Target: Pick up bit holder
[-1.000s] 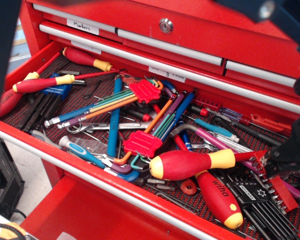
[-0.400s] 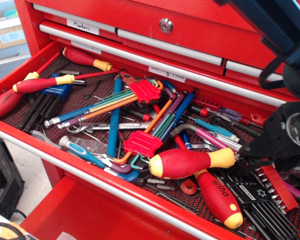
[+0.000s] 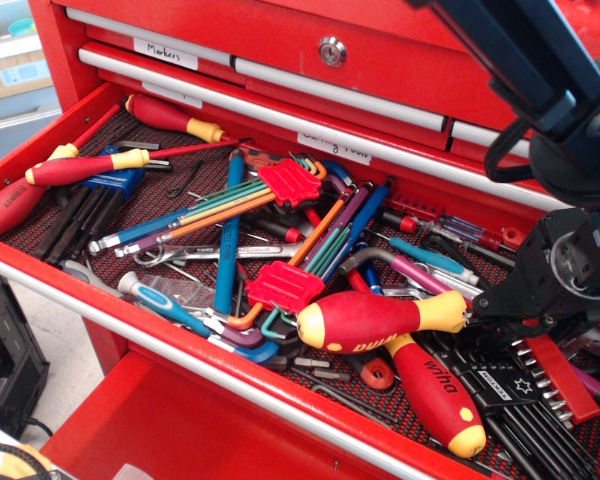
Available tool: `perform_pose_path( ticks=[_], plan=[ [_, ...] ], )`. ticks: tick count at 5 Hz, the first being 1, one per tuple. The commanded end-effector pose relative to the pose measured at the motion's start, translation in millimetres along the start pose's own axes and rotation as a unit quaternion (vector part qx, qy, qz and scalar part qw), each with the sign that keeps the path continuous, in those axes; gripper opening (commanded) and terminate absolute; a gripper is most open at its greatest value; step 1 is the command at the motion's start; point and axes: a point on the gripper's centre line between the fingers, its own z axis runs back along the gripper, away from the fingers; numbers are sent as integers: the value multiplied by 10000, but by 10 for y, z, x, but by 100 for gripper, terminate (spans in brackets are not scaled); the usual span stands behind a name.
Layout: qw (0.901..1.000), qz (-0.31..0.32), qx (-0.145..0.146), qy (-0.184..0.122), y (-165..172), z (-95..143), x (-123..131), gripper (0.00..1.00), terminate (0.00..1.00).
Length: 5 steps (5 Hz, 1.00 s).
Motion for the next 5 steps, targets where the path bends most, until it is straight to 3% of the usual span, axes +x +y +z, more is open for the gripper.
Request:
perform_pose_path(
  ticks=[1, 3, 4, 5],
  plan=[
    [9990, -384, 129, -191, 19, 401, 324, 0, 0],
    [9887, -1310, 722, 74, 249, 1292, 847, 0, 0],
    [9774, -2040, 562, -18, 477, 1683, 1065, 0, 0],
    [9711, -2329, 441, 272, 581, 1819, 1167, 0, 100]
  ],
)
